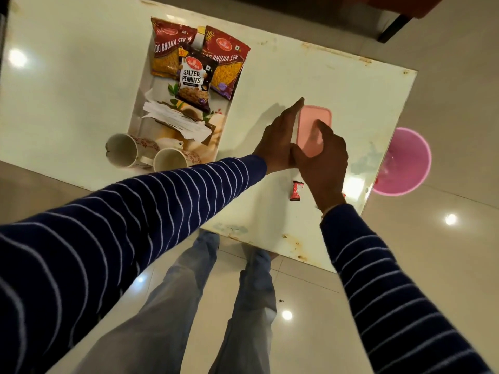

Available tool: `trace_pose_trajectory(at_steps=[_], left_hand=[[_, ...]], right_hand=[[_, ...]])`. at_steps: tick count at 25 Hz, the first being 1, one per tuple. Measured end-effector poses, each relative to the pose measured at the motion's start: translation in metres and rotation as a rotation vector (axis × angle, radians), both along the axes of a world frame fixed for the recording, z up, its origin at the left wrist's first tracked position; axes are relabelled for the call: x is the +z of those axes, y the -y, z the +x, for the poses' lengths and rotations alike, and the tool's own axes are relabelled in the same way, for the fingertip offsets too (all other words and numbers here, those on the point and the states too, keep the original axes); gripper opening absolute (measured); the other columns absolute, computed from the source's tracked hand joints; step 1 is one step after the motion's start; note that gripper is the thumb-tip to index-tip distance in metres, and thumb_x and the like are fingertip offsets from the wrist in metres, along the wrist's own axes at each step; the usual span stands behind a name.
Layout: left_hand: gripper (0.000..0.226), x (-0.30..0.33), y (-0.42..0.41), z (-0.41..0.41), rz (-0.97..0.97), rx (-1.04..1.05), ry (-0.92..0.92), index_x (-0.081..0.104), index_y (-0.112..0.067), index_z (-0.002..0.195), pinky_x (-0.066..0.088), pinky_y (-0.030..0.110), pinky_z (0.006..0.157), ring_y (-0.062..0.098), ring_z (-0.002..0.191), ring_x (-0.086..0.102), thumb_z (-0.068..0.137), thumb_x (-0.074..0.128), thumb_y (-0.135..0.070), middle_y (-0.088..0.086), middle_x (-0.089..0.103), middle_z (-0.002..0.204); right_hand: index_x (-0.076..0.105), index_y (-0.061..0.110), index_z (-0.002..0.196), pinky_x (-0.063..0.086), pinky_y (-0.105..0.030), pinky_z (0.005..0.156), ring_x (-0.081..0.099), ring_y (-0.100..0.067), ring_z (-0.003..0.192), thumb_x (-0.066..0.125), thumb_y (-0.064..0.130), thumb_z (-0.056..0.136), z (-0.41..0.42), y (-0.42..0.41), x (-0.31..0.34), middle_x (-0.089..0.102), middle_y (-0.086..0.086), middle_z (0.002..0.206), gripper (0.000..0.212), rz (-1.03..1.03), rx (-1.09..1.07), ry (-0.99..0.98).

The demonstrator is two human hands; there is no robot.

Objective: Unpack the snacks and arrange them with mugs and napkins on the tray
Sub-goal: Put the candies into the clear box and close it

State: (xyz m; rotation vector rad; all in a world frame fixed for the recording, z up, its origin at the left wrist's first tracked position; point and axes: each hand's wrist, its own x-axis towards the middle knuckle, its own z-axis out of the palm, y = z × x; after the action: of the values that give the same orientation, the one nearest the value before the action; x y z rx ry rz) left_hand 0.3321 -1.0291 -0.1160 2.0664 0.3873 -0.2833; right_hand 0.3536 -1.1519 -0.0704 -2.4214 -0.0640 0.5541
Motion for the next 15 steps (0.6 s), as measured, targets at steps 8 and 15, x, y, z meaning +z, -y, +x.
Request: trace_pose_trajectory(at_steps=[8, 15], left_hand=[[0.120, 0.007, -0.023, -0.018, -0.032, -0.023, 0.053, 0.028, -0.011, 0.146, 0.047, 0.035, 0.104, 0.019, 0.128, 0.045, 0.051, 0.094, -0.045, 0.005, 0.043, 0.144], [0.122, 0.003, -0.053, -0.051, -0.048, -0.093, -0.021, 0.019, -0.018, 0.149, 0.045, 0.041, 0.107, 0.020, 0.132, 0.043, 0.055, 0.095, -0.037, 0.002, 0.039, 0.147]], right_hand=[[0.066, 0.019, 0.109, 0.052, -0.036, 0.061, 0.062, -0.015, 0.070, 0.041, 0.035, 0.095, -0.004, 0.016, 0.028, 0.064, 0.003, 0.079, 0.032, 0.318, -0.167, -0.043], [0.058, 0.011, 0.114, 0.060, -0.039, 0.083, 0.063, -0.034, 0.113, 0.035, 0.014, 0.103, 0.004, 0.060, 0.002, 0.062, -0.015, 0.120, 0.026, 0.494, -0.588, -0.261]])
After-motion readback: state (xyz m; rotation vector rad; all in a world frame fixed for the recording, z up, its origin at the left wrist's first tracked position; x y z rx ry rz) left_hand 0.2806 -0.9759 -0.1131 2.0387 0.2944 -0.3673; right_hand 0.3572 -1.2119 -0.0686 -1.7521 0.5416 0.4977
